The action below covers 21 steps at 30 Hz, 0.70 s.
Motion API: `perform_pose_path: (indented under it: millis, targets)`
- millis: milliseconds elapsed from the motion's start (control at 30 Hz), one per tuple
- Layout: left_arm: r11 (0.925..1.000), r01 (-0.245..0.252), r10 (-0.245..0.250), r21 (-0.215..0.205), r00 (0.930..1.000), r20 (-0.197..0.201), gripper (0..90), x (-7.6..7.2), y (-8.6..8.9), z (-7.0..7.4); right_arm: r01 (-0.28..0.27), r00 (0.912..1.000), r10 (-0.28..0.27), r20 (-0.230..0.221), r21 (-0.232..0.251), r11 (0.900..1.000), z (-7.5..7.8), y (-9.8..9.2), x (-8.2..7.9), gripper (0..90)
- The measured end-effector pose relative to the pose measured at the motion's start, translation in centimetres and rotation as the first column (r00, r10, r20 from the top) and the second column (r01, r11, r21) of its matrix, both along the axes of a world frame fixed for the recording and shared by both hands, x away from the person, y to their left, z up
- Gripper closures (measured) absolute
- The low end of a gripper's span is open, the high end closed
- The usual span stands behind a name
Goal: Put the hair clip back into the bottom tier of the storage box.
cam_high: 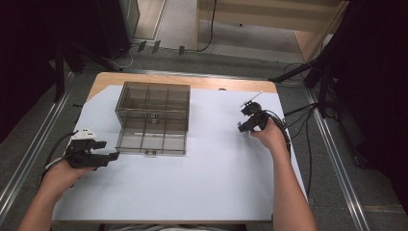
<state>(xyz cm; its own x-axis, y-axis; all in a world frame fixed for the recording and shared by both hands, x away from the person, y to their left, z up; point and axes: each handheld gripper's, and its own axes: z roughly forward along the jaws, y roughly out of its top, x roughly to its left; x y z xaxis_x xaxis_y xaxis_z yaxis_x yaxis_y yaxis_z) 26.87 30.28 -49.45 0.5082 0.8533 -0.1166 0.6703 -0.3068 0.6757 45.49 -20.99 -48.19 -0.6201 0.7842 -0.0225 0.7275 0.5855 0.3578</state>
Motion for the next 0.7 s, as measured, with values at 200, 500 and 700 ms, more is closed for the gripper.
perform_pose_path:
  millis: [200, 500, 700]
  targets:
    - [1.0, -0.006, 0.006, 0.003, 1.0, -0.001, 29.9, -0.15, 0.2, -0.05, 0.004, 0.9999, -0.004, -0.014, -0.022, 1.0, -0.48, -0.02, 0.26, 63.3]
    - [1.0, -0.006, 0.006, -0.001, 1.0, 0.0, 29.9, -0.2, 0.07, -0.02, 0.036, 0.9988, -0.036, -0.032, -0.016, 0.999, -0.46, 0.03, 0.3, 72.2]
    - [1.0, -0.007, 0.007, 0.003, 1.0, -0.002, 29.9, -0.18, 0.09, -0.07, 0.059, 0.9972, -0.059, -0.046, -0.017, 0.998, -0.45, 0.1, 0.4, 77.0]
